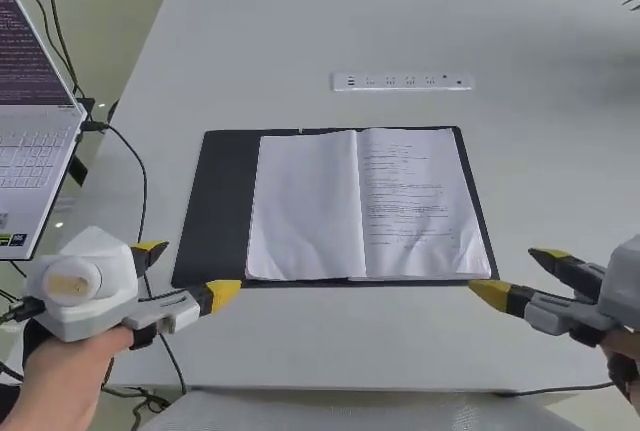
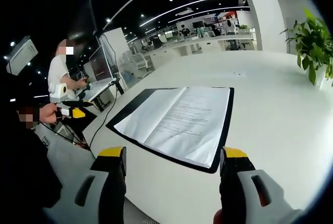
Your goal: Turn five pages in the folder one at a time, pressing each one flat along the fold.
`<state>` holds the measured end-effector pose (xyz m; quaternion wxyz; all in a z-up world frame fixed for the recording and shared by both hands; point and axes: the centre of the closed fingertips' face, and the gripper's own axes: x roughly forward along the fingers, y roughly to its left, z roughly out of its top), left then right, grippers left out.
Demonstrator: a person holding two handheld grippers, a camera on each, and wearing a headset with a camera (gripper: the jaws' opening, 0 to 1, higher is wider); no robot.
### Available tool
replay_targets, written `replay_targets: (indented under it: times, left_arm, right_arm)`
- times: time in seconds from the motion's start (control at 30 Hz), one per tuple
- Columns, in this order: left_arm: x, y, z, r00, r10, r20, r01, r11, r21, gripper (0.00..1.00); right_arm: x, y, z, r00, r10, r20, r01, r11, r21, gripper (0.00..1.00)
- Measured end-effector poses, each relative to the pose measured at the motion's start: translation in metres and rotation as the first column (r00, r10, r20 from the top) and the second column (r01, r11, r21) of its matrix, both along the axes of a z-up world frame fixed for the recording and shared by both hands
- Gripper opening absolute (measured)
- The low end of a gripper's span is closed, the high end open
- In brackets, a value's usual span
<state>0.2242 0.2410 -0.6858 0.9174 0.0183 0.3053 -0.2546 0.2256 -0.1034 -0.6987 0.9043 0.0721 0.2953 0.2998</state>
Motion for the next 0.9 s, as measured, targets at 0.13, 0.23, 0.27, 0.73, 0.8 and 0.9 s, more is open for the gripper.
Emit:
replay_targets:
  times: [0.13,0.23,0.27,0.73,0.8,0.9]
  left_arm:
    - [0.002,-0.003,0.003,1.0,-0.004,0.002,0.004,1.0,-0.004,0.72]
    - [0.006,-0.006,0.005,1.0,-0.015,0.004,0.015,1.0,-0.001,0.72]
    - [0.007,-0.007,0.005,1.0,-0.016,0.005,0.016,1.0,0.0,0.72]
    - [0.034,-0.053,0.008,0.993,-0.113,0.017,0.113,0.993,-0.016,0.74]
    - [0.038,-0.064,0.009,0.99,-0.138,0.02,0.138,0.99,-0.015,0.74]
    - [0.044,-0.081,0.01,0.985,-0.173,0.021,0.174,0.985,-0.021,0.74]
  right_arm:
    - [-0.002,-0.003,-0.001,1.0,-0.003,-0.002,0.003,1.0,-0.006,0.74]
    - [-0.003,-0.004,-0.001,1.0,-0.009,-0.003,0.009,1.0,-0.005,0.74]
    - [-0.003,-0.005,-0.002,1.0,-0.01,-0.003,0.01,1.0,-0.006,0.74]
    - [-0.008,-0.006,-0.003,1.0,-0.028,-0.012,0.028,1.0,-0.001,0.74]
    - [-0.01,-0.006,-0.003,0.999,-0.03,-0.014,0.03,1.0,0.002,0.74]
    - [-0.01,-0.01,-0.003,0.999,-0.043,-0.013,0.043,0.999,0.009,0.74]
